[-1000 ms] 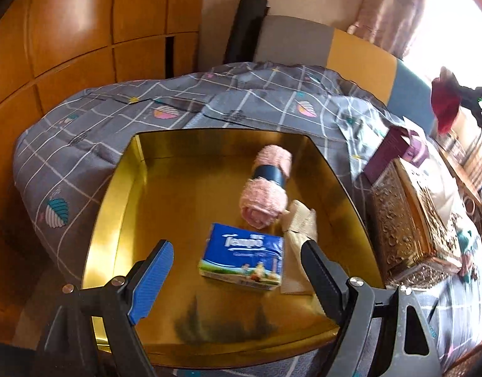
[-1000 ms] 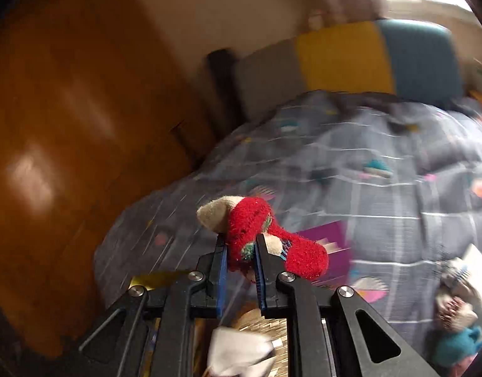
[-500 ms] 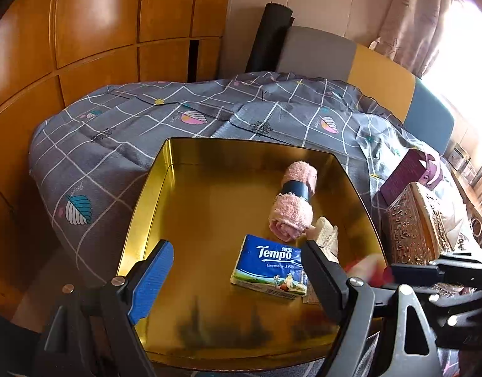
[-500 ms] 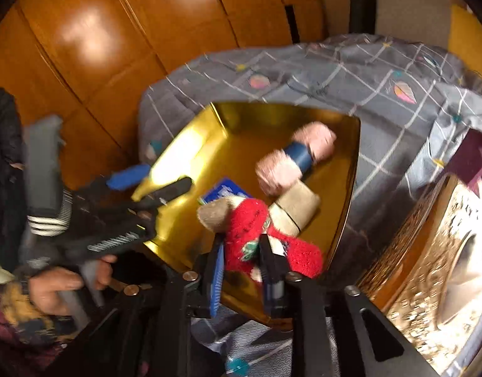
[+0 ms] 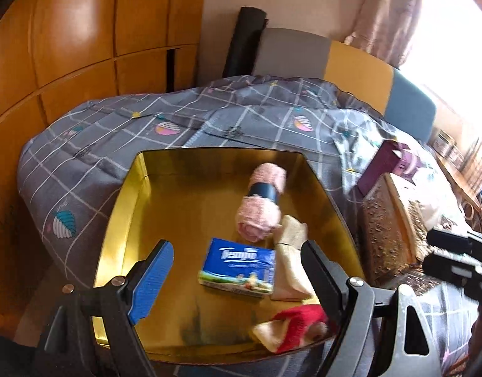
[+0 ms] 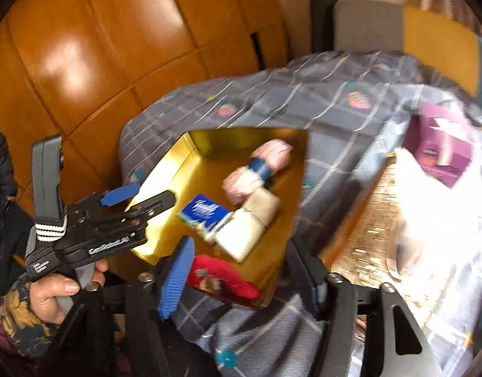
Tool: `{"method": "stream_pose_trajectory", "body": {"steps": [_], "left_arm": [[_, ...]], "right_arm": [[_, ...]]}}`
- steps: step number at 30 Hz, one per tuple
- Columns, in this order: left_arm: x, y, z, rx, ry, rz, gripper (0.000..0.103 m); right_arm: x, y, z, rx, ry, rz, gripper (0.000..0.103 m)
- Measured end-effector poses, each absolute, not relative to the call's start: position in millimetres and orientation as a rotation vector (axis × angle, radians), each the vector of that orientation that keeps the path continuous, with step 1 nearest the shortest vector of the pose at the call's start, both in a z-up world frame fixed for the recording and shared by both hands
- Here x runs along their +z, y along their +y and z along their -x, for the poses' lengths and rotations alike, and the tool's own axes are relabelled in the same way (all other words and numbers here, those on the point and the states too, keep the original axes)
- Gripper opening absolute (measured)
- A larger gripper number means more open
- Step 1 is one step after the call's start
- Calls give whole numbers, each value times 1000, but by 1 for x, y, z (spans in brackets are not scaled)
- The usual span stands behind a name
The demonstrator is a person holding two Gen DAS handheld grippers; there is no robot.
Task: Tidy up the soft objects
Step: 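Carry the red sock plush into the gold tray and open the right tool, then move the left tool toward the teal plush toy in the pile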
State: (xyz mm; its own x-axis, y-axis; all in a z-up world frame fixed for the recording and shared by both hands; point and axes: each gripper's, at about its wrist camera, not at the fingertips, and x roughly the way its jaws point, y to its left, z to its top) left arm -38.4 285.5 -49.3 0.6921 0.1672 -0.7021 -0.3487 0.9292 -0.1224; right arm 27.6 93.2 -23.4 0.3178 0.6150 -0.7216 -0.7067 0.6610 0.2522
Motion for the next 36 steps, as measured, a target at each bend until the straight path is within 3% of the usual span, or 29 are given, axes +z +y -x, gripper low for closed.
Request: {"method": "stream_pose_trajectory", "body": {"steps": [12,36], "left_arm": [[-21,221,31,147,709,96,85],[-10,136,13,-64,706,-21,85]], "right_arm": [[-4,-13,-46,566,784,-34,79],[-34,-229,-78,4,794,-291,79]]}}
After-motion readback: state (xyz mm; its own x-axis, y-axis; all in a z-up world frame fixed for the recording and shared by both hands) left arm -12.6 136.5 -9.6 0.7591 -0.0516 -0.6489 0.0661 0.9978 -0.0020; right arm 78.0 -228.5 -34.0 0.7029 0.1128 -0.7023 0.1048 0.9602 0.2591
